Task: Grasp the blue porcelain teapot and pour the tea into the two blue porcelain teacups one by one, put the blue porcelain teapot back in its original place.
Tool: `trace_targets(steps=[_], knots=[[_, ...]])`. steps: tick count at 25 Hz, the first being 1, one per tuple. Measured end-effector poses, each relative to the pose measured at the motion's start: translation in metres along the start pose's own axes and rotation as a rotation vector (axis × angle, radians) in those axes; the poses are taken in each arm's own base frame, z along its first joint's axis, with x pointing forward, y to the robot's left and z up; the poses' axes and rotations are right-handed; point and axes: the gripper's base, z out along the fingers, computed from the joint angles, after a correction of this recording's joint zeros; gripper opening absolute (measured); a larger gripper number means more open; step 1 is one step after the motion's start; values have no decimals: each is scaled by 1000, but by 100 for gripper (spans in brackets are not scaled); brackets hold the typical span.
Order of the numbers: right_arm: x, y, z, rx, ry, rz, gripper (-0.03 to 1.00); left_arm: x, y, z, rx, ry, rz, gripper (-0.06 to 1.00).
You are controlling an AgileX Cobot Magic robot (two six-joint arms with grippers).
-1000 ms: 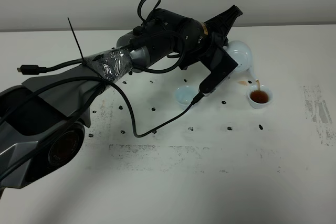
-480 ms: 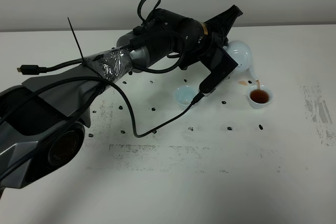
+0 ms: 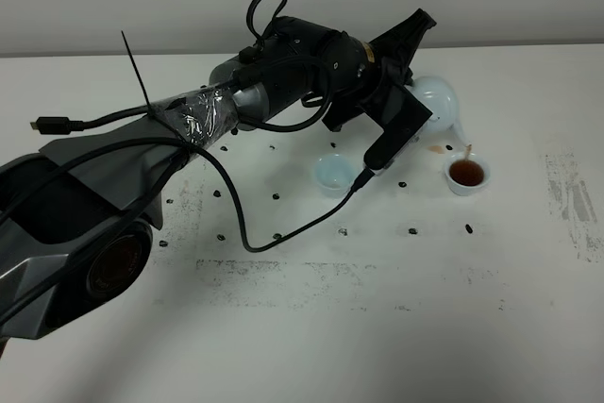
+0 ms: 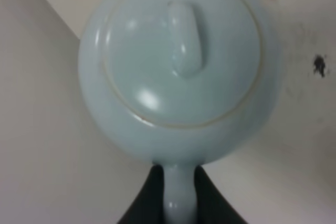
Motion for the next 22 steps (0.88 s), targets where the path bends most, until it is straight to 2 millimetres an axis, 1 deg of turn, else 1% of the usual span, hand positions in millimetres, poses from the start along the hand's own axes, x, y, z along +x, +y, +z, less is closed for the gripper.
trace_targets(steps=[4, 6, 8, 12, 15, 16, 17, 22], knots=[[0, 0, 0, 0, 0, 0, 54, -4, 0, 0, -1, -49, -139, 7], [0, 0, 0, 0, 0, 0, 54, -6, 4, -3, -14, -73, -256, 7], [0, 0, 0, 0, 0, 0, 54, -6, 12, -12, -35, -89, -390, 7], [0, 0, 0, 0, 0, 0, 54, -2, 34, -38, -88, -122, -755, 7], [0, 0, 0, 0, 0, 0, 54, 1, 44, -50, -104, -143, -1020, 7], [0, 0, 0, 0, 0, 0, 54, 1, 43, -51, -95, -149, -1103, 7], [0, 0, 0, 0, 0, 0, 54, 0, 43, -51, -84, -150, -1147, 7], [0, 0, 0, 0, 0, 0, 54, -4, 32, -42, 5, -142, -1278, 7]])
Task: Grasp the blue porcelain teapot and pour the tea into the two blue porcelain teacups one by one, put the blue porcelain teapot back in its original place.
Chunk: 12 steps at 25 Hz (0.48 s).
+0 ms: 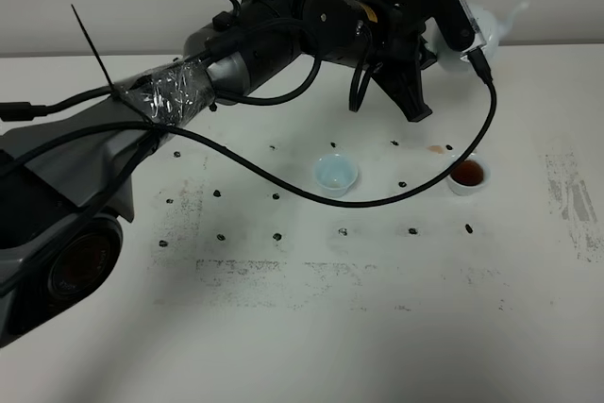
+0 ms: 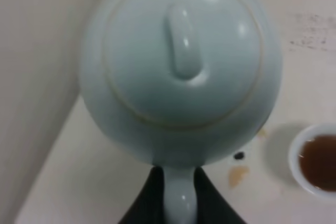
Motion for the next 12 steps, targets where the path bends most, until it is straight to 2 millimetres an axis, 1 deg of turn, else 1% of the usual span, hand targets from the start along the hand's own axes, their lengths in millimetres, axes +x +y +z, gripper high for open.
trace_targets(steps=[12], knots=[[0, 0, 0, -1, 0, 0, 54, 32, -14, 28, 70, 144, -138, 7]])
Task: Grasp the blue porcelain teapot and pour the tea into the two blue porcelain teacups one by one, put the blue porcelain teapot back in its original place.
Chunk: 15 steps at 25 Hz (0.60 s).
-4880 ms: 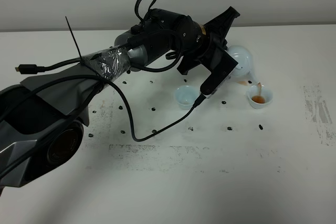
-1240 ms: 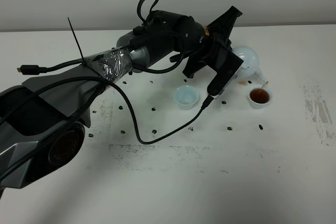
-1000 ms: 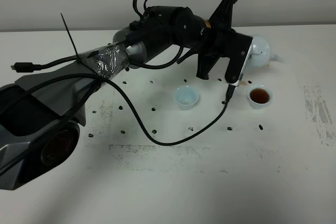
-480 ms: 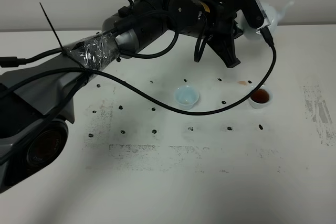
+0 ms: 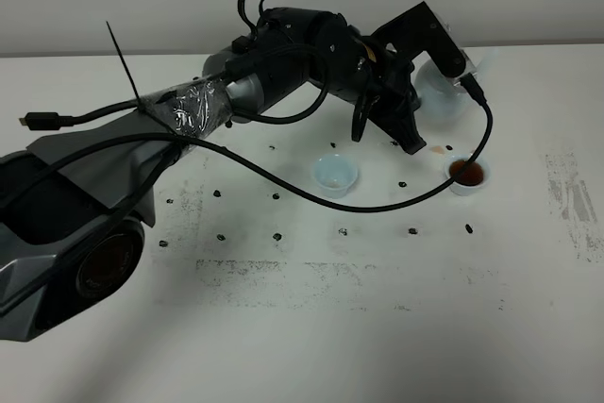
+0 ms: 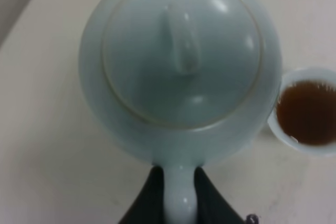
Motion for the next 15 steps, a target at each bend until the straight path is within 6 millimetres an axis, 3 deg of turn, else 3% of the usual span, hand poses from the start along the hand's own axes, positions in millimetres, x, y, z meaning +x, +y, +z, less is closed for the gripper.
trace_targets(steps=[15], knots=[[0, 0, 0, 0, 0, 0, 54, 28, -8, 30, 42, 125, -61, 7]])
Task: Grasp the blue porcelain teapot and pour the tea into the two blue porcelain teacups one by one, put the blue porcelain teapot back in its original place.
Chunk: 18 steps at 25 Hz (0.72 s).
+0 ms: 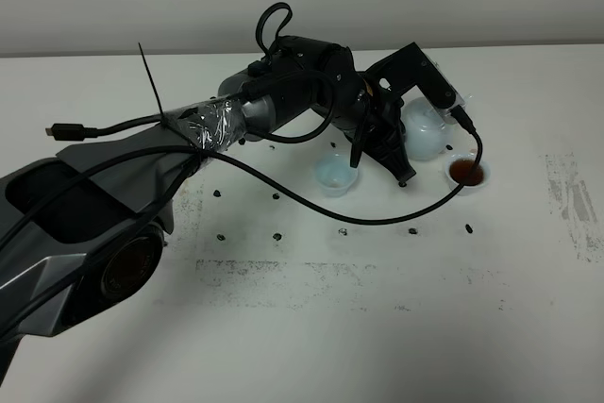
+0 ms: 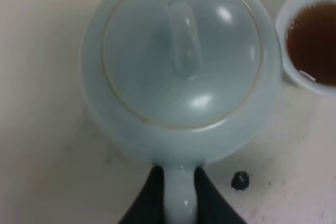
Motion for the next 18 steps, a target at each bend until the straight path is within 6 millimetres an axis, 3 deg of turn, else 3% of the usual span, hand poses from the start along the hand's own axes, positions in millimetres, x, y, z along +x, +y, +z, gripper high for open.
trace_targets(steps=[6, 10, 13, 18], knots=[[0, 0, 0, 0, 0, 0, 54, 3, 0, 2, -3, 21, 5, 7], [0, 0, 0, 0, 0, 0, 54, 1, -1, -7, 13, 39, 7, 7], [0, 0, 0, 0, 0, 0, 54, -8, 0, -28, 18, 39, 11, 7], [0, 0, 0, 0, 0, 0, 54, -28, 5, -85, -23, 2, 36, 7]])
